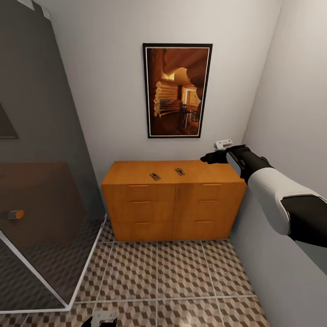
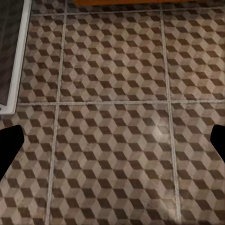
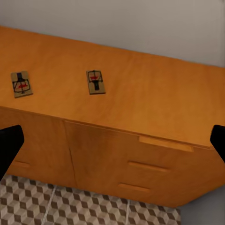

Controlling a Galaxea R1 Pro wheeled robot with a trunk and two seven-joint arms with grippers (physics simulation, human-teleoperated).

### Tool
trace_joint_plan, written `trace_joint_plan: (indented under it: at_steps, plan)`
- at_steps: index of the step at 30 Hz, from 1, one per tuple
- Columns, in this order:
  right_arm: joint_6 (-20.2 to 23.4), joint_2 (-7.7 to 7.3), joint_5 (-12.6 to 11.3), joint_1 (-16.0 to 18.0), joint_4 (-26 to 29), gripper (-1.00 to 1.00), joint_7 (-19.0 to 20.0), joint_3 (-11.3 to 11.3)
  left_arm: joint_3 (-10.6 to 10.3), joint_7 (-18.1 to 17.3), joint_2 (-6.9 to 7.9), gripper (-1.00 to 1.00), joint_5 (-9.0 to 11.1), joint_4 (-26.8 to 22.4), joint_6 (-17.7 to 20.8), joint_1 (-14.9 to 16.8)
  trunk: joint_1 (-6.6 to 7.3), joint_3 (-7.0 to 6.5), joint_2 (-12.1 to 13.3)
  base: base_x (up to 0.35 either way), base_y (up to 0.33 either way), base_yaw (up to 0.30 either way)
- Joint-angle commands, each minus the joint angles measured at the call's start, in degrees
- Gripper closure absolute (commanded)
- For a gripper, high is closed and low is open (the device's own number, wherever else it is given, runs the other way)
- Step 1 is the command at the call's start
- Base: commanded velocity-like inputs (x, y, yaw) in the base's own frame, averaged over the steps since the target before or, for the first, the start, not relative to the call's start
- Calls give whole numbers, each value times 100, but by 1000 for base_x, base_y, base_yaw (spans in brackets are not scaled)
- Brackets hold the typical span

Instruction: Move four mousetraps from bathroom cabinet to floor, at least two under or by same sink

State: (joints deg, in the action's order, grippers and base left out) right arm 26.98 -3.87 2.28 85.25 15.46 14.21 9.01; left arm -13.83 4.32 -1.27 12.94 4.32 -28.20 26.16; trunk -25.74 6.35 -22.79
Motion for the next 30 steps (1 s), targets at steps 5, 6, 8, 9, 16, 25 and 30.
trace_joint_plan:
  at_steps: [5, 6, 8, 9, 16, 25, 30]
  plan:
    - [26, -8, -4, 4, -18, -100, 29, 29, -50, 17, -6, -100, 33, 25, -36, 12, -4, 41, -13, 22, 0, 0]
    - [26, -6, -5, 3, -20, -100, 29, 29, -50, 17, -6, -100, 33, 25, -36, 12, -4, 50, -13, 6, 0, 0]
    - [26, -2, -12, 3, -20, -100, 29, 24, -50, 17, -5, -100, 33, 25, -36, 12, -4, 67, -13, 2, 0, 0]
    - [26, -1, -14, 4, -19, -100, 29, 24, -50, 17, -5, -100, 33, 25, -36, 12, -4, 76, -13, 1, 0, 0]
    - [26, -30, -423, 1, -17, -100, 37, 22, -50, 17, -5, -100, 33, 25, -36, 12, -4, 138, -13, 48, 0, 0]
    - [-6, -34, -882, 1, -18, -100, 252, 24, -50, 17, -10, -100, 33, 25, -36, 12, -4, 174, -13, 73, 0, 0]
    - [-18, -48, -867, 1, -17, -100, 600, 22, -50, 17, -8, -100, 33, 25, -36, 12, -4, 176, -13, 53, 0, 0]
